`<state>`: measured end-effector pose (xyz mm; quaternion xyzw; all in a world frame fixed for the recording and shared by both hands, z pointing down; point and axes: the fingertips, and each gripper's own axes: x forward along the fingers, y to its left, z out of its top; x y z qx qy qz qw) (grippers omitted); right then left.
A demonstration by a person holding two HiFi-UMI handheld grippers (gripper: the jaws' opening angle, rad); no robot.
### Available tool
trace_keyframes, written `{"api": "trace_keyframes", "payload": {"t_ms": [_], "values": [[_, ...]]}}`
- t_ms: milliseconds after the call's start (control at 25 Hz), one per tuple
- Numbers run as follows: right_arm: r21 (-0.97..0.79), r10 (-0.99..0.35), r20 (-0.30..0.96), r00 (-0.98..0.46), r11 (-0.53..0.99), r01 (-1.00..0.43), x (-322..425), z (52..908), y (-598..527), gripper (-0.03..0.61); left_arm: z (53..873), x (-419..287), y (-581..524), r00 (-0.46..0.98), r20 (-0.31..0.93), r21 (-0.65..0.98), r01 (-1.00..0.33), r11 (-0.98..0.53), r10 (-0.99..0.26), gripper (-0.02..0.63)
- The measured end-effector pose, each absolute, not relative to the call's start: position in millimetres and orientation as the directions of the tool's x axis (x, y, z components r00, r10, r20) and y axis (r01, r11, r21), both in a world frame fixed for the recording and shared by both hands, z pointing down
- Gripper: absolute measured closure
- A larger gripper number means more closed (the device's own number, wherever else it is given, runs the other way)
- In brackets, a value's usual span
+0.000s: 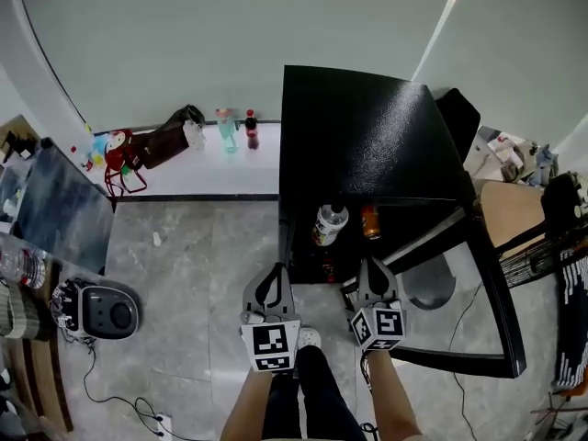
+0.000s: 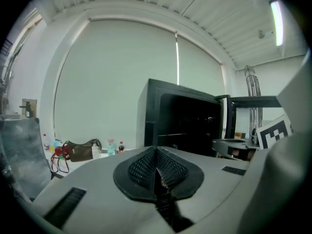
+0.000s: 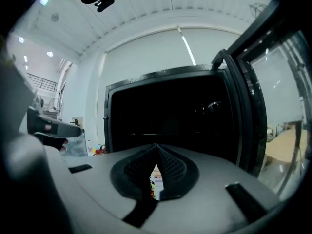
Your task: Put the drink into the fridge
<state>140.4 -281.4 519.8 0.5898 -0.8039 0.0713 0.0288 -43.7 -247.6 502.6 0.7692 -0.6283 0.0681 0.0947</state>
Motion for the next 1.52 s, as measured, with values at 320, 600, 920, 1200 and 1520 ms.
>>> {"api": "trace_keyframes", "payload": {"t_ms": [320, 600, 920, 1200, 1520], "values": [[-0.088, -0.954, 0.067, -0.291, 0.285, -0.954, 141, 441, -254, 0.583, 443, -39, -231, 0.226, 0.174, 0.049, -0.974, -0.221, -0.959, 0.609], [-0.060, -0.963, 0.050, -0.265, 0.262, -0.963, 142, 399, -233, 0.583, 401, -43, -219, 0.235, 0.128, 0.039, -0.972, -0.232, -0.964, 0.609], [-0.050, -0.966, 0.040, -0.255, 0.253, -0.966, 145, 367, -206, 0.583, 370, -47, -204, 0.229, 0.112, 0.030, -0.973, -0.228, -0.967, 0.609], [-0.051, -0.973, 0.021, -0.230, 0.229, -0.972, 150, 350, -186, 0.583, 354, -50, -189, 0.231, 0.092, 0.032, -0.973, -0.230, -0.968, 0.609], [-0.047, -0.975, 0.002, -0.222, 0.222, -0.974, 150, 337, -170, 0.583, 345, -48, -176, 0.242, 0.081, 0.033, -0.970, -0.240, -0.967, 0.609]]}}
